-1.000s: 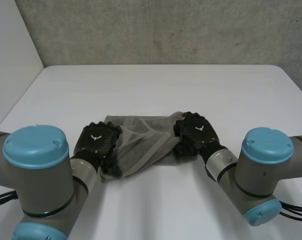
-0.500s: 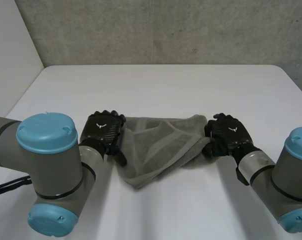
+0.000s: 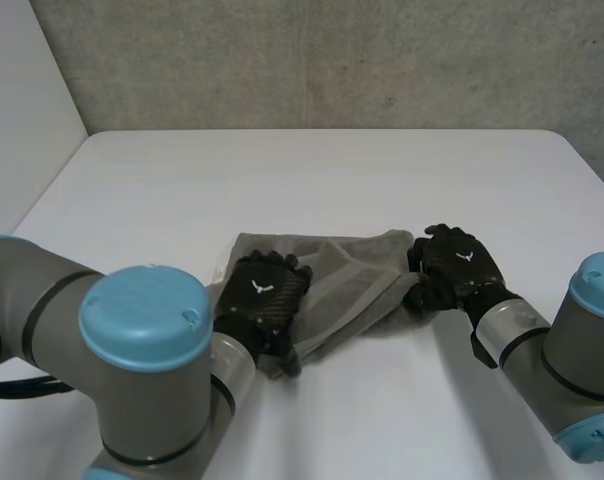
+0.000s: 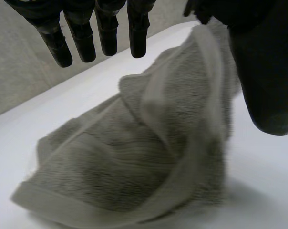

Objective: Fold the towel.

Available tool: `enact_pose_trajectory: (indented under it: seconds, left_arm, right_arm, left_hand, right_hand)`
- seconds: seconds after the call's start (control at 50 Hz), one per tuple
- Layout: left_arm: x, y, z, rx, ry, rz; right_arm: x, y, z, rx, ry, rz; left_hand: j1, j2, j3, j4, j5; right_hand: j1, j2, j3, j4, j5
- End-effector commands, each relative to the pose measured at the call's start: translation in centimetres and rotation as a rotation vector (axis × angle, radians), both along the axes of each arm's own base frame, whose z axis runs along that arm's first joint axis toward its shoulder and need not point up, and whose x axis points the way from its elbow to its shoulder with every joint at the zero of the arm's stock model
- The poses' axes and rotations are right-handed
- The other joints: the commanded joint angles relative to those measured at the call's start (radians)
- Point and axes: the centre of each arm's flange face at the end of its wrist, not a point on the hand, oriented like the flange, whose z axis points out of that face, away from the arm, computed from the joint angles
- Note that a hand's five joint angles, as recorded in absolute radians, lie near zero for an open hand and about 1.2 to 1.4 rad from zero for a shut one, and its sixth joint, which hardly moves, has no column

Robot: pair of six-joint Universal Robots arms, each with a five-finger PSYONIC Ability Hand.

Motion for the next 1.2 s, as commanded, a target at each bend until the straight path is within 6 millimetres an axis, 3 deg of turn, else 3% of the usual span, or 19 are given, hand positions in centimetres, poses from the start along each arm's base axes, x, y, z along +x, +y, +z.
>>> enact_pose_trajectory:
  seconds: [0.02,0.26,0.38,0.42,0.48,0.52,0.6,0.64,0.74,0.88,0.98,1.04,1.14,1.2]
  left_arm:
    - [-0.4,0.9,-0.5,0.052,0.026,-0.007]
    - [-1.6,-1.3,-3.4,0.047,0.023,0.029]
    - [-1.5,-3.1,-2.5,-0.011,0.064,0.106]
    - [-0.3,-5.4,-1.1,-0.055,0.089,0.207]
    - [0.6,-6.8,0.2,-0.084,0.111,0.259]
    - [2.1,-8.9,1.9,-0.126,0.142,0.326]
    - [4.1,-11.2,2.1,-0.140,0.138,0.399]
    - [5.4,-12.0,1.0,-0.115,0.106,0.439]
    - [5.8,-11.2,-1.1,-0.057,0.062,0.437]
    - [4.8,-10.0,-0.7,-0.063,0.067,0.398]
    - [3.1,-7.6,0.1,-0.073,0.082,0.322]
    - [2.8,-7.0,0.1,-0.071,0.080,0.305]
    - [1.2,-3.7,-0.4,-0.052,0.065,0.213]
    - [0.9,-3.0,-0.3,-0.052,0.067,0.195]
  right_arm:
    - [-0.1,-0.1,0.1,-0.004,-0.001,-0.002]
    - [0.0,0.0,0.1,-0.004,-0.001,0.003]
    - [0.0,0.0,0.2,-0.005,-0.001,0.003]
    - [0.0,0.0,0.2,-0.006,0.000,0.003]
    - [0.0,0.0,0.3,-0.009,-0.001,0.003]
    - [0.0,0.0,0.3,-0.009,-0.001,0.003]
    - [0.0,0.0,0.3,-0.010,-0.003,0.004]
    - [0.0,0.0,0.4,-0.011,-0.003,0.003]
    - [0.0,0.0,0.4,-0.012,-0.002,0.004]
    - [0.0,0.0,0.4,-0.012,-0.002,0.003]
    - [-0.1,0.1,0.9,-0.023,-0.007,0.001]
    - [-0.2,0.1,0.9,-0.022,-0.006,-0.004]
    - [-0.6,0.4,1.2,-0.016,-0.010,0.007]
    - [-0.5,0.9,1.1,-0.007,0.003,0.033]
  left_hand:
    - [-0.099,-0.061,-0.038,-0.047,-0.052]
    - [-0.099,-0.061,-0.038,-0.047,-0.052]
    - [-0.096,-0.058,-0.038,-0.047,-0.052]
    - [-0.099,-0.061,-0.038,-0.047,-0.052]
    - [-0.096,-0.058,-0.038,-0.047,-0.052]
    - [-0.096,-0.058,-0.038,-0.047,-0.052]
    - [-0.096,-0.058,-0.038,-0.047,-0.052]
    - [-0.096,-0.058,-0.038,-0.047,-0.052]
    - [-0.096,-0.058,-0.038,-0.047,-0.052]
    - [-0.099,-0.061,-0.038,-0.047,-0.052]
    - [-0.099,-0.061,-0.038,-0.047,-0.052]
    - [-0.099,-0.061,-0.038,-0.047,-0.052]
    - [-0.099,-0.061,-0.038,-0.047,-0.052]
    - [-0.099,-0.061,-0.038,-0.047,-0.052]
  right_hand:
    - [0.120,0.104,0.008,0.028,0.079]
    - [0.120,0.104,0.008,0.028,0.079]
    - [0.120,0.104,0.008,0.028,0.079]
    - [0.120,0.104,0.008,0.028,0.079]
    - [0.120,0.104,0.008,0.028,0.079]
    - [0.120,0.104,0.008,0.028,0.079]
    - [0.120,0.104,0.008,0.028,0.079]
    - [0.120,0.104,0.008,0.028,0.079]
    - [0.120,0.104,0.008,0.028,0.079]
    - [0.120,0.104,0.008,0.028,0.079]
    - [0.120,0.104,0.008,0.028,0.079]
    - [0.120,0.104,0.008,0.028,0.079]
    - [0.120,0.104,0.008,0.028,0.079]
    - [0.120,0.104,0.008,0.028,0.079]
